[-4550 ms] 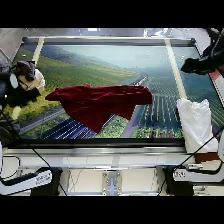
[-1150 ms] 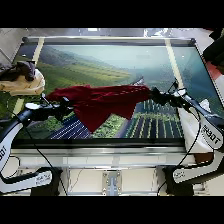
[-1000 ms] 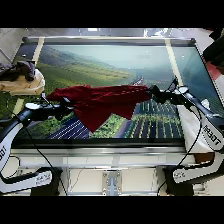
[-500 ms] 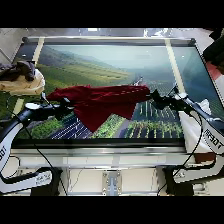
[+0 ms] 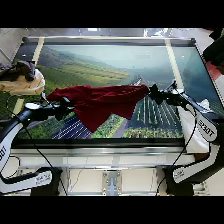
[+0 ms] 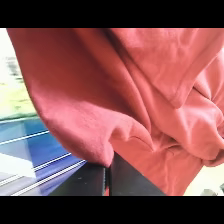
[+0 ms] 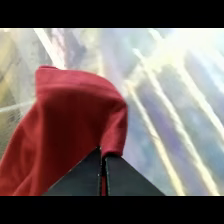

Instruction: Fold the shirts.

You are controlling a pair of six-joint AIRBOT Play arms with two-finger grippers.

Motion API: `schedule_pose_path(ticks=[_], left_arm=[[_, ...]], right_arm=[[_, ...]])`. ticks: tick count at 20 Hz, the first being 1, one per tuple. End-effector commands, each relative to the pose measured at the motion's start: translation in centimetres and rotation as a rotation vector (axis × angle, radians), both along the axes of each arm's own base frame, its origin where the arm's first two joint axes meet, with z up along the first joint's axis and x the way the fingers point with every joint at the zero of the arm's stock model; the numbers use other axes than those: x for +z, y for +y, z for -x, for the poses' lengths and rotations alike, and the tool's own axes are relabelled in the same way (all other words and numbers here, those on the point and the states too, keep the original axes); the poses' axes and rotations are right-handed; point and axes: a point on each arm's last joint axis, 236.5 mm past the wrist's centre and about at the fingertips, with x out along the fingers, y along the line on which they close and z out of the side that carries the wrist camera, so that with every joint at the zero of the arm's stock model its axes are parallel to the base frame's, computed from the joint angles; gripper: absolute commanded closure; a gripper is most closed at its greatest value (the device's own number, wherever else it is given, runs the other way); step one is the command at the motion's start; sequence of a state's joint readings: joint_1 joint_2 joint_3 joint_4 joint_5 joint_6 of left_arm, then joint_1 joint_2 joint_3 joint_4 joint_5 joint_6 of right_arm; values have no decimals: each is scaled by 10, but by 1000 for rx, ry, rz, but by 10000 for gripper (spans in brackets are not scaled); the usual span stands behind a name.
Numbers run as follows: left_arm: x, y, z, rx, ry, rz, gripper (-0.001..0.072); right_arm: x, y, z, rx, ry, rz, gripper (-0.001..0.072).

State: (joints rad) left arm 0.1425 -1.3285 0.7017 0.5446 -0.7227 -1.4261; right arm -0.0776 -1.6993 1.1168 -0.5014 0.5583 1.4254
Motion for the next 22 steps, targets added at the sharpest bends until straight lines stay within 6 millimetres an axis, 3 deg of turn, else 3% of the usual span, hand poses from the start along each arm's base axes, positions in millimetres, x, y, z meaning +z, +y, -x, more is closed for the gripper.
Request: schedule_pose_path(ticks=[1, 3, 4, 7, 9, 12, 13, 15, 17, 18, 20, 22], left_arm=[[16, 5, -4, -29, -71, -34, 696], [60, 18, -11, -69, -216, -91, 696], [93, 29, -14, -65, -313, -129, 697], [220, 69, -8, 35, -617, -251, 697], [316, 85, 21, 106, -840, -364, 697], [437, 92, 84, 209, -1120, -545, 697], [472, 92, 106, 245, -1197, -613, 698], [520, 85, 138, 272, -1291, -716, 698], [545, 65, 154, 207, -1322, -775, 698], [550, 62, 154, 187, -1326, -789, 698], [543, 67, 138, 152, -1285, -754, 699], [504, 71, 108, 47, -1158, -658, 699]], right_arm=[[30, 16, -9, 143, -78, 12, 697], [77, 17, -6, 254, -167, 77, 698], [105, 15, 1, 315, -208, 128, 698], [210, 12, 54, 490, -338, 316, 698], [304, 15, 103, 509, -517, 441, 698], [443, 21, 189, 430, -860, 602, 700], [484, 21, 222, 394, -965, 666, 701], [544, 21, 275, 326, -1114, 750, 702], [575, 18, 304, 297, -1173, 828, 704], [577, 12, 306, 289, -1155, 859, 704], [555, 0, 289, 296, -1040, 874, 704], [516, -3, 257, 368, -901, 833, 703]])
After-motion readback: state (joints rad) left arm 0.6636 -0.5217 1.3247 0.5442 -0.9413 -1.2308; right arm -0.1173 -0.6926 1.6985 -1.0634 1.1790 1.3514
